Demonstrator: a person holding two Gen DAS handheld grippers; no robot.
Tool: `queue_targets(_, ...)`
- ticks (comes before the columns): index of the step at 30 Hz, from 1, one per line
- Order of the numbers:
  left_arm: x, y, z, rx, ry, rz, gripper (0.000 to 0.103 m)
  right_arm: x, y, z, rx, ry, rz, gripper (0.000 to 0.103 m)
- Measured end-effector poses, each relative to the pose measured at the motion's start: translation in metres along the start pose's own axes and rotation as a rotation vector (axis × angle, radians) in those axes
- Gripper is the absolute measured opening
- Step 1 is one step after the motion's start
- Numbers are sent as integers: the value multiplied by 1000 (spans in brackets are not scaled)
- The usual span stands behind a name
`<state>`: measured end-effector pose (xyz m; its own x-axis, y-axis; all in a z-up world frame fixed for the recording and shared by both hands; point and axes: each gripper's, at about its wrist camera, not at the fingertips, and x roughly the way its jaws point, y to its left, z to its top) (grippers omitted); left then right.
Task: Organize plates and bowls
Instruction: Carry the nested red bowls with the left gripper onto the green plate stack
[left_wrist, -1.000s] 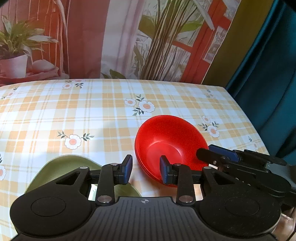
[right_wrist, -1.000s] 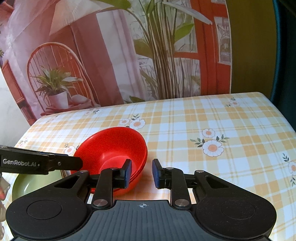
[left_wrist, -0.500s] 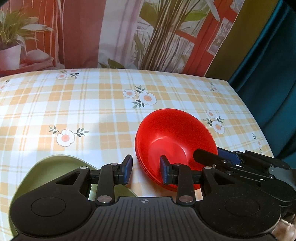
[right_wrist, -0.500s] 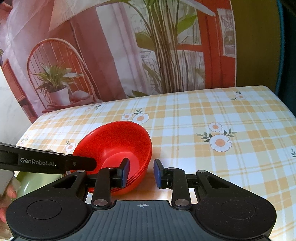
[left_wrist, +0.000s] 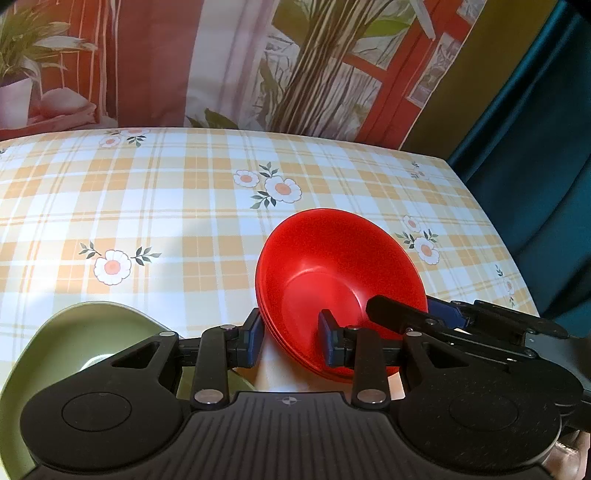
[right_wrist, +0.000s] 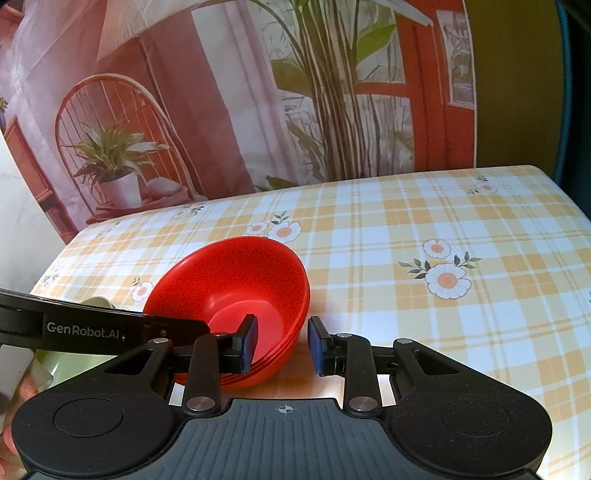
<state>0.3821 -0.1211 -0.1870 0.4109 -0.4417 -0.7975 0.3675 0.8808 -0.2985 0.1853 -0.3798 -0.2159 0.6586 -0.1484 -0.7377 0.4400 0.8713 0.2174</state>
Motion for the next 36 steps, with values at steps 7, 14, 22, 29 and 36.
queue_targets(7,-3,-2,-2,-1,-1,-9,33,-3,1,-3,3,0,6,27)
queue_targets(14,-6,-8,-6,19,1,-20,33,-13,-3,-4,20,-12,0,27)
queue_targets(22,-25,-15,-8,45,-24,-30,33,-33,0,0,20,-40,-2,27)
queue_targets(29,-56,-16,-15,46,-62,-28,33,-54,19,6,-5,-67,13,27)
queue_targets(36,-91,-1,-23,28,-100,-12,33,-64,50,9,-44,-78,42,27)
